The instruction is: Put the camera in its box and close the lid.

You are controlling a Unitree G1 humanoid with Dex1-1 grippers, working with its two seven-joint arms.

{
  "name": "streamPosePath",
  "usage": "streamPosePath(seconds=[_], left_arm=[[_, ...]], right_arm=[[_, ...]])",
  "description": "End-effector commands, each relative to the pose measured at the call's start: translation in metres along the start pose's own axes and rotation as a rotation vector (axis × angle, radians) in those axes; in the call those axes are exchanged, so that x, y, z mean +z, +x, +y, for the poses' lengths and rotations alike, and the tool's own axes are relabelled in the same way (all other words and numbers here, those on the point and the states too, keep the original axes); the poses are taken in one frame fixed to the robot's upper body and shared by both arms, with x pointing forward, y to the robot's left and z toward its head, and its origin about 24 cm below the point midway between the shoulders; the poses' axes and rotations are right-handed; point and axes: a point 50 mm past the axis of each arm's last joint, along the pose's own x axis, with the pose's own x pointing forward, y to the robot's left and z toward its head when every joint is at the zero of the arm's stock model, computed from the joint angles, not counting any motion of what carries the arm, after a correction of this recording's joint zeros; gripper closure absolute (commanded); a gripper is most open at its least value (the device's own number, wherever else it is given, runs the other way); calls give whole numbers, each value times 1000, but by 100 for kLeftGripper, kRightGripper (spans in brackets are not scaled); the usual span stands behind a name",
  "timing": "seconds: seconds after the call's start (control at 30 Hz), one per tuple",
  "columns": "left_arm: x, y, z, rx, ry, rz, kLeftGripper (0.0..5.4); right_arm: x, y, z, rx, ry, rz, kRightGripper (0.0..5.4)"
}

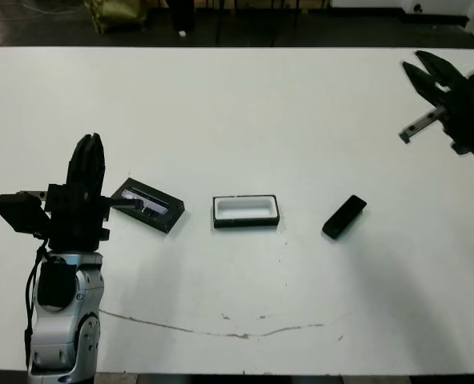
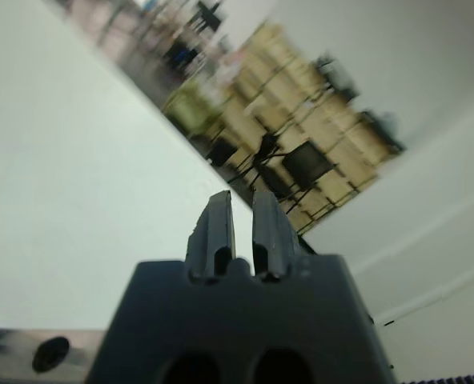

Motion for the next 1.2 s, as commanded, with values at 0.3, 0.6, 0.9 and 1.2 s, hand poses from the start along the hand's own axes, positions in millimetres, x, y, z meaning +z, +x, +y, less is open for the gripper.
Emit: streamPosePath(seconds=[0.3, 0.6, 0.9, 1.2], left_arm=[[-2, -4, 4, 6, 12, 23, 537], [-1, -3, 5, -5, 30, 10, 537], [-3, -2, 5, -10, 45, -6, 537], [-3, -2, 5, -13, 53, -6, 537]], right_arm=[[-29, 28, 21, 443, -207, 226, 540], [-36, 29, 27, 557, -256, 322, 540], [-42, 28, 28, 616, -272, 384, 540], [-50, 28, 41, 717, -282, 446, 540]])
